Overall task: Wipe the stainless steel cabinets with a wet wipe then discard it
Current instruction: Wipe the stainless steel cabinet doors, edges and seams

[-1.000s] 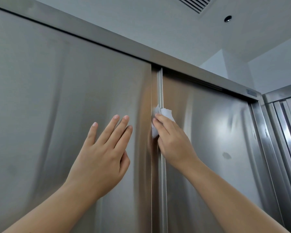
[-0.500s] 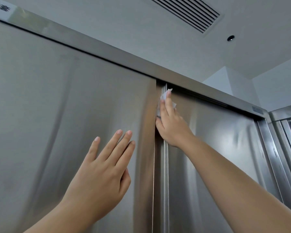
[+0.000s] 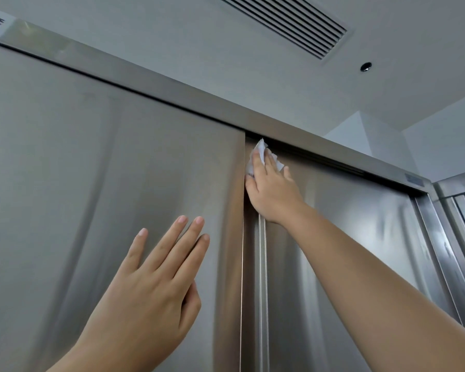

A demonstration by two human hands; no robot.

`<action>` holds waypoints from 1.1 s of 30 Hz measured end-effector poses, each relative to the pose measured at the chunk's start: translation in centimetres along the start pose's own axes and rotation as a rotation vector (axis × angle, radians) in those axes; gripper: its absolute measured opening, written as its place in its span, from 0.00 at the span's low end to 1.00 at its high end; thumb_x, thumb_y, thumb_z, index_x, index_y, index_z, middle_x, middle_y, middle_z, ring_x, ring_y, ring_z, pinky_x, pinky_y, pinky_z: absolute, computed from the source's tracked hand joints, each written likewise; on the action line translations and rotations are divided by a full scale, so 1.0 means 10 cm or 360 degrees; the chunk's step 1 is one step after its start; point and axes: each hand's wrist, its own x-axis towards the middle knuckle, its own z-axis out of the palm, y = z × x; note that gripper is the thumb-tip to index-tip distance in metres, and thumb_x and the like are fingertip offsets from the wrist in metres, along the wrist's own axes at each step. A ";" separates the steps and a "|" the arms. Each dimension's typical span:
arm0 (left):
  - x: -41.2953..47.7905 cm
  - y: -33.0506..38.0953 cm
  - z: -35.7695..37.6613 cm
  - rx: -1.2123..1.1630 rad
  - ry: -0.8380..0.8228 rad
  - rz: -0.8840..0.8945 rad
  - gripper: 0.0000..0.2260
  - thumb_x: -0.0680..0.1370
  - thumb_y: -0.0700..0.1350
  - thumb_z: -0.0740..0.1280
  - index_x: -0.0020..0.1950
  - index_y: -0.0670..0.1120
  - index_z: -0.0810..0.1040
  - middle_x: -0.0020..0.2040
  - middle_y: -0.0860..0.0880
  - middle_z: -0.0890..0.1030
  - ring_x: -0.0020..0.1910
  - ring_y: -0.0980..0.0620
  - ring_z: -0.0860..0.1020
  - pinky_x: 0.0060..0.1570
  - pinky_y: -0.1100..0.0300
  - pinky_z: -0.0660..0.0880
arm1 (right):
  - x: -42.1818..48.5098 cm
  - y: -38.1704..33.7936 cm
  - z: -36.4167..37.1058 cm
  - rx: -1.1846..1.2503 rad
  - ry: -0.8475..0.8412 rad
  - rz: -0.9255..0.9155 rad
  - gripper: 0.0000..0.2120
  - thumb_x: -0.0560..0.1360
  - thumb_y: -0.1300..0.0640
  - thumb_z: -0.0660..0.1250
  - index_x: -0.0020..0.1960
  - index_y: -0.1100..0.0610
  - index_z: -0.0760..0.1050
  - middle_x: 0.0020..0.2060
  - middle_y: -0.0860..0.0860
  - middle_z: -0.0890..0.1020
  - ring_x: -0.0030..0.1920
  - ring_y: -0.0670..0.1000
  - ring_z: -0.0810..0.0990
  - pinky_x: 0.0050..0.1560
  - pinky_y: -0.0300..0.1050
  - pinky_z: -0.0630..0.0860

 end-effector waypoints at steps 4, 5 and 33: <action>0.00 -0.01 0.00 -0.0007 0.0010 0.0000 0.24 0.72 0.45 0.54 0.64 0.40 0.76 0.69 0.43 0.70 0.67 0.43 0.69 0.60 0.41 0.63 | -0.12 -0.03 0.05 0.0092 0.0043 -0.0001 0.28 0.81 0.53 0.46 0.76 0.60 0.41 0.76 0.57 0.46 0.75 0.51 0.44 0.72 0.51 0.45; 0.00 -0.01 0.00 -0.0013 0.0015 0.0001 0.24 0.72 0.45 0.54 0.64 0.40 0.76 0.69 0.43 0.70 0.67 0.44 0.69 0.60 0.41 0.63 | -0.20 -0.03 0.08 0.0122 0.0048 -0.0022 0.28 0.81 0.53 0.47 0.76 0.60 0.41 0.76 0.57 0.47 0.75 0.51 0.44 0.72 0.51 0.45; 0.01 0.02 -0.05 0.0030 -0.0021 -0.0009 0.24 0.72 0.45 0.53 0.64 0.39 0.75 0.68 0.42 0.71 0.66 0.41 0.70 0.60 0.41 0.63 | 0.05 0.01 -0.01 0.0133 0.0005 0.0011 0.26 0.81 0.53 0.47 0.76 0.60 0.43 0.76 0.56 0.49 0.75 0.51 0.46 0.71 0.53 0.46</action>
